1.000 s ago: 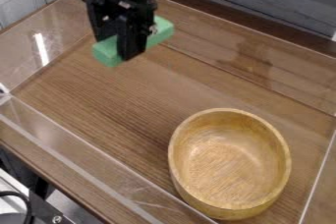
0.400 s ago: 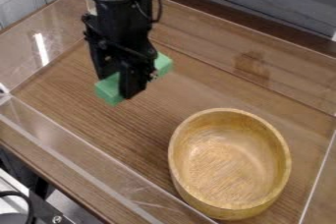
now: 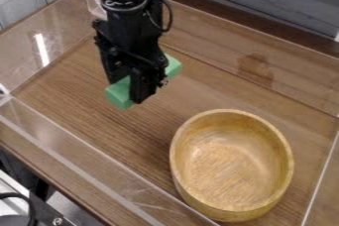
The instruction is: Put the green block in the brown bowl
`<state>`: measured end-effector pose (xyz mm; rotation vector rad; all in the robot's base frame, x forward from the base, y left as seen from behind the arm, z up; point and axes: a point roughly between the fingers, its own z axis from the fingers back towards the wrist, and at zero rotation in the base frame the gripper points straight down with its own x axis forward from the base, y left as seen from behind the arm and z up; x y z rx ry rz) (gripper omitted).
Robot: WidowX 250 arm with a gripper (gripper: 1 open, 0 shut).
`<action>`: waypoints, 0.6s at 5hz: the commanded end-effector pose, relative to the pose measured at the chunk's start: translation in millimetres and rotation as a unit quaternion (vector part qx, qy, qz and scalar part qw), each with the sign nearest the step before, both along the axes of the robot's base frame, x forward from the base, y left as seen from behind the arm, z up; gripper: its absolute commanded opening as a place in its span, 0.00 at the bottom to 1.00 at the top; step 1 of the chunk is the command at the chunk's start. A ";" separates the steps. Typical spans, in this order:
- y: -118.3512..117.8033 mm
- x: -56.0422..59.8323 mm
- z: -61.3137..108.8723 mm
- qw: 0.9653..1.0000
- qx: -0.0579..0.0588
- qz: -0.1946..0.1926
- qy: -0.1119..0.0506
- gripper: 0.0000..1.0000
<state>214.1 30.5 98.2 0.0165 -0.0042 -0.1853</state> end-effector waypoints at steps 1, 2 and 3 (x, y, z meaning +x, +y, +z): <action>5.9 6.7 3.3 1.000 0.005 0.009 -0.020 0.00; 9.9 8.4 -0.2 1.000 0.005 0.016 -0.023 0.00; 13.7 9.7 -3.3 0.999 0.004 0.023 -0.026 0.00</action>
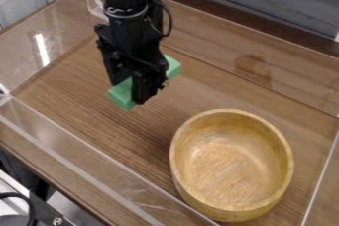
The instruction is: Put the green block in the brown bowl
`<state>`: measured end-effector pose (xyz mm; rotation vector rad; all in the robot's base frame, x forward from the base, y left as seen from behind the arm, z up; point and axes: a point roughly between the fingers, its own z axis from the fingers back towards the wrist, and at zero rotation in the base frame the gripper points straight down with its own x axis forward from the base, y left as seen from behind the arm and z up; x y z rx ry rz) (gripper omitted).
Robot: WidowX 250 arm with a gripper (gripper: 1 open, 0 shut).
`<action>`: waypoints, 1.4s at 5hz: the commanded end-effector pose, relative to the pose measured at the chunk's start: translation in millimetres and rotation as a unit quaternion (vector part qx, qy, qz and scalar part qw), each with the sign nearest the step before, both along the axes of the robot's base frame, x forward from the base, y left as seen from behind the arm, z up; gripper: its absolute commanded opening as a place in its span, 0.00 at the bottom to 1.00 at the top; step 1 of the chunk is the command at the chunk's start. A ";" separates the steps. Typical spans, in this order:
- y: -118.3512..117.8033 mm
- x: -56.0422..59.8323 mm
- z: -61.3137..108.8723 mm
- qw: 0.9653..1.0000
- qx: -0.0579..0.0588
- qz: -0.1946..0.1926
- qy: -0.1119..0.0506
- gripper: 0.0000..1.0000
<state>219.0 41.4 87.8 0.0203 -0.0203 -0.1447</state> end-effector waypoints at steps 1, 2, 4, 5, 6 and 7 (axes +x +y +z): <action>6.2 6.0 4.8 1.000 0.003 0.011 -0.020 0.00; 9.6 6.9 3.1 1.000 0.003 0.019 -0.022 0.00; 12.7 8.1 -0.2 0.999 0.003 0.030 -0.024 0.00; 12.7 7.6 -1.6 0.999 0.003 0.035 -0.023 0.00; 12.6 8.1 -0.9 0.999 0.003 0.039 -0.023 0.00; 1.2 2.1 7.9 0.999 -0.004 0.050 -0.017 0.00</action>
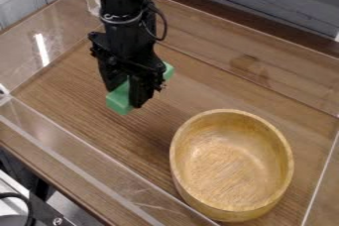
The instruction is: Put the green block in the brown bowl
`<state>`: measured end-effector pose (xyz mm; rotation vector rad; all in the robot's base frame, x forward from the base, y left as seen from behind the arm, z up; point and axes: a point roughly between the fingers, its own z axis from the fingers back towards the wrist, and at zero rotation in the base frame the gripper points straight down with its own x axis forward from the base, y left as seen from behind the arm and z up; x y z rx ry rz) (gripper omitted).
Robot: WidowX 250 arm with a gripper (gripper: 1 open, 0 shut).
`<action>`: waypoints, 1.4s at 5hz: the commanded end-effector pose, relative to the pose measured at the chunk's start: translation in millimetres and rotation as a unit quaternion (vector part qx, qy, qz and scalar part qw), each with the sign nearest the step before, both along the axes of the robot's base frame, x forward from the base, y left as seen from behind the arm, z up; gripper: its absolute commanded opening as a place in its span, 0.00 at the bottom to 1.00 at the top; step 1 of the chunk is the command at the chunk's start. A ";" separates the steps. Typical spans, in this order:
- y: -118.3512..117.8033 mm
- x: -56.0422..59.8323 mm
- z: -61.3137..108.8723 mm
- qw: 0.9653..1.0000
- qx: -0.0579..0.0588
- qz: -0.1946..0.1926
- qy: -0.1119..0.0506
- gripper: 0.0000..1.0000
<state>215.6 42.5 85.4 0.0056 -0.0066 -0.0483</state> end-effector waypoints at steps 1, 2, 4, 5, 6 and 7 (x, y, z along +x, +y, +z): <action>-10.9 0.0 18.6 1.000 -0.003 0.006 -0.018 0.00; -23.7 -5.8 25.3 1.000 -0.010 0.005 -0.012 0.00; -58.2 -18.4 36.1 1.000 -0.026 -0.012 -0.005 0.00; -85.8 -26.2 35.2 0.999 -0.031 -0.028 -0.003 0.00; -133.1 -32.2 28.8 0.998 -0.031 -0.046 -0.006 0.00; -171.2 -31.5 25.2 0.998 -0.033 -0.045 -0.014 0.00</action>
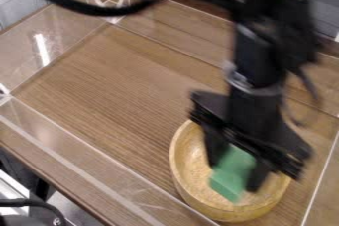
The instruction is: Put the green block in the brown bowl
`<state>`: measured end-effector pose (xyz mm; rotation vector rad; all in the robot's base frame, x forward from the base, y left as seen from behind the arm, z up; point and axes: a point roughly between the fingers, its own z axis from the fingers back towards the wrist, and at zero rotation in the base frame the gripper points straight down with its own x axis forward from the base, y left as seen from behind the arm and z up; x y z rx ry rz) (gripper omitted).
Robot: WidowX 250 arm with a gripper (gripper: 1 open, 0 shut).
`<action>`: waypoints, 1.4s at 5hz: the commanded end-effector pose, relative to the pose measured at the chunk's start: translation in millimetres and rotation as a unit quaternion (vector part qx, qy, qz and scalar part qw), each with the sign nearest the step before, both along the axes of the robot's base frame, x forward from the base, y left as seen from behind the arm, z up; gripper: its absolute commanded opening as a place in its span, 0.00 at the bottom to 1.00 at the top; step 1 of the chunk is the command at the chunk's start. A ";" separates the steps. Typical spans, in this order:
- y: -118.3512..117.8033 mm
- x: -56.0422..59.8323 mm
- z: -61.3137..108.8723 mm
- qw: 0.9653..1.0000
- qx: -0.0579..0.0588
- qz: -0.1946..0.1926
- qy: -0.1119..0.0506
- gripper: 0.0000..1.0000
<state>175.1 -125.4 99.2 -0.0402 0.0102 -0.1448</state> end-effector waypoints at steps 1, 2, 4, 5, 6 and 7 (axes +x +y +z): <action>7.1 13.4 9.1 0.999 -0.017 0.033 -0.028 0.00; 20.7 15.1 8.8 0.998 -0.019 0.045 -0.031 0.00; 28.7 15.3 -4.0 0.997 -0.026 0.058 -0.032 0.00; 28.0 14.2 -7.9 0.997 -0.031 0.060 -0.031 0.00; 28.6 13.6 -11.8 0.997 -0.034 0.062 -0.029 0.00; 28.9 12.7 -14.9 0.997 -0.038 0.067 -0.028 0.00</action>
